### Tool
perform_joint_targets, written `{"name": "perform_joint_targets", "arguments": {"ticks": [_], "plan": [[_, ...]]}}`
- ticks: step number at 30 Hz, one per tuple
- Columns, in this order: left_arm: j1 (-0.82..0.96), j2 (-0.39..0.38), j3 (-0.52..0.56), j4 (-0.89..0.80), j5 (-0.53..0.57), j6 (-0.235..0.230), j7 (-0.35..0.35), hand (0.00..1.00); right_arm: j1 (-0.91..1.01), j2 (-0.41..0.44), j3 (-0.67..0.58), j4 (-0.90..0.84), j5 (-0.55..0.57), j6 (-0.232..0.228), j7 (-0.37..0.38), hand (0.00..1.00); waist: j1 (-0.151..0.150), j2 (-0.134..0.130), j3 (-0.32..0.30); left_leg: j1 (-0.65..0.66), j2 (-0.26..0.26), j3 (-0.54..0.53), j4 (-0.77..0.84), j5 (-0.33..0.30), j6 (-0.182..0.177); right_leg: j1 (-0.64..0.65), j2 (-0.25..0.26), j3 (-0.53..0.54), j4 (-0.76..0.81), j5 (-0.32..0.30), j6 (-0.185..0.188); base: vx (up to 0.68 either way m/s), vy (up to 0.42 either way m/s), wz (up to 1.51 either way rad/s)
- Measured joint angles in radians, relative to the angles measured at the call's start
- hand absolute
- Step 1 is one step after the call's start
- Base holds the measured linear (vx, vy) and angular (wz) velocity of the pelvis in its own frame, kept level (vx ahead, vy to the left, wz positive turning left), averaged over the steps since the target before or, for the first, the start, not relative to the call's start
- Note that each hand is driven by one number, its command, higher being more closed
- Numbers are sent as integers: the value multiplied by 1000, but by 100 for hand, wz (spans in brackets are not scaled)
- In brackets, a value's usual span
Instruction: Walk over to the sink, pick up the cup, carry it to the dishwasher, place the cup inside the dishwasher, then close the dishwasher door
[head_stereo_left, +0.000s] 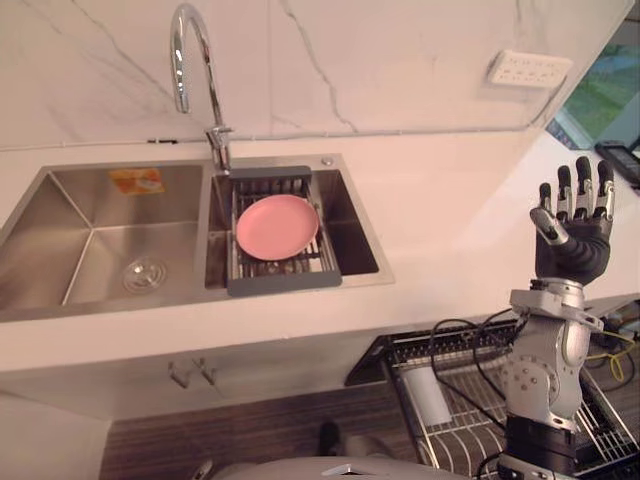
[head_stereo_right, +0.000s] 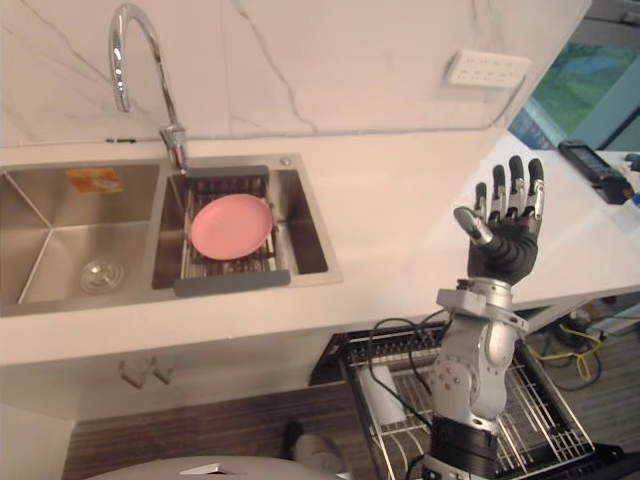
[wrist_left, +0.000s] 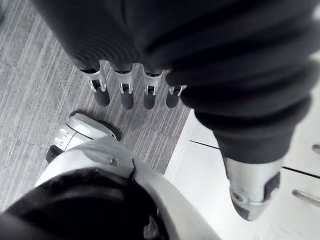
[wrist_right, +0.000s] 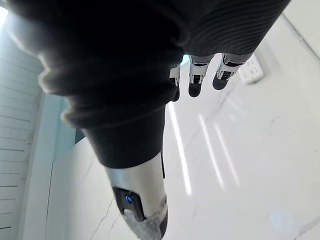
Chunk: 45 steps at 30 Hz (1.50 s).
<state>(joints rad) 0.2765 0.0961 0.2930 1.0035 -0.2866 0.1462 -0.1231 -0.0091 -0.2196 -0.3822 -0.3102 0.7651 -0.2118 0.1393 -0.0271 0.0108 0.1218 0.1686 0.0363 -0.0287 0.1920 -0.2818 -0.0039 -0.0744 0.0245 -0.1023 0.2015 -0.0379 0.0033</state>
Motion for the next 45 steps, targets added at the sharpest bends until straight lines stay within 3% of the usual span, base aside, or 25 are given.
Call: {"name": "perform_joint_targets", "arguments": {"ticks": [1,2,3,4,6,7,8,9,16,19,26,31,36,37,45], "plan": [[-9,4,37,-1,-39,-1,31,0,8,2,6,-15,16,-7,23,0,-5,-16,6,-66,-5,30,159,-9,-26,8,-17,-11,9,-15,-11,21,-43,54],[-34,-1,71,-15,-82,8,46,0,5,0,16,-21,16,-11,27,0,-7,-45,16,-163,-7,78,355,29,-67,37,-55,-24,-6,-17,-17,0,-42,55],[-42,-3,76,-16,-88,9,44,0,-1,-3,23,-22,16,-13,28,0,-2,-56,14,-186,0,111,402,22,-52,55,-67,-25,-13,-17,-16,-36,-76,35],[-47,-7,79,-15,-90,10,44,0,-16,-4,27,-22,15,-15,33,0,5,-50,21,-212,36,139,413,-7,-47,77,-79,-36,-20,-21,-11,-7,-34,17],[-44,-14,80,-15,-73,9,44,0,-20,-7,26,-11,12,-27,33,0,0,-11,22,-227,90,138,310,17,-56,110,-83,-63,-40,-25,-6,23,34,20],[-40,-19,79,-15,-51,8,44,0,-17,-10,26,8,12,-27,31,0,-7,7,16,-221,102,137,201,81,-65,113,-91,-68,-41,-30,4,34,94,11],[-34,-22,79,-15,-44,9,43,0,-13,-14,26,14,12,-26,28,0,-11,15,14,-217,102,137,156,108,-72,113,-93,-69,-42,-30,11,88,208,9],[-15,-30,78,-12,-22,13,31,0,3,-27,25,16,15,-24,18,0,-16,39,7,-194,98,136,29,206,-80,110,-93,-69,-45,-28,35,122,241,0],[-11,-24,67,-10,-6,33,-17,0,5,0,62,21,31,4,17,0,-12,-25,-31,-108,-3,146,-213,330,-28,135,-169,-73,-135,25,101,134,144,10],[-15,-24,57,-10,-12,41,-17,0,-5,3,69,57,14,46,36,0,0,-24,-31,-95,-20,145,-220,325,-22,158,-180,-78,-157,28,108,86,53,7],[-9,-17,18,-9,-5,50,-11,0,5,2,120,142,-74,215,33,0,1,-22,-31,-76,-13,166,-253,327,-22,157,-174,-77,-175,29,112,-6,-3,-7],[-13,-3,-9,-10,-5,81,0,0,2,-7,176,186,-185,231,23,0,-7,-24,-33,-76,-8,171,-269,333,-26,148,-165,-74,-184,34,110,-19,-8,-4],[-22,11,-61,-12,-3,89,8,0,-29,-8,224,214,-201,239,25,0,-5,-26,-35,-77,-6,177,-269,334,-25,160,-162,-77,-210,50,113,-3,-3,-1],[-27,32,-121,-30,36,108,30,0,-57,-5,260,214,-213,238,3,0,2,-43,-44,-75,-6,171,-276,340,-25,182,-159,-88,-247,73,113,0,0,0],[-12,21,-100,-36,32,86,30,0,-56,7,262,214,-187,238,3,0,24,-41,-46,-88,-7,156,-275,345,-26,185,-163,-113,-262,77,114,-1,-1,6]]}}
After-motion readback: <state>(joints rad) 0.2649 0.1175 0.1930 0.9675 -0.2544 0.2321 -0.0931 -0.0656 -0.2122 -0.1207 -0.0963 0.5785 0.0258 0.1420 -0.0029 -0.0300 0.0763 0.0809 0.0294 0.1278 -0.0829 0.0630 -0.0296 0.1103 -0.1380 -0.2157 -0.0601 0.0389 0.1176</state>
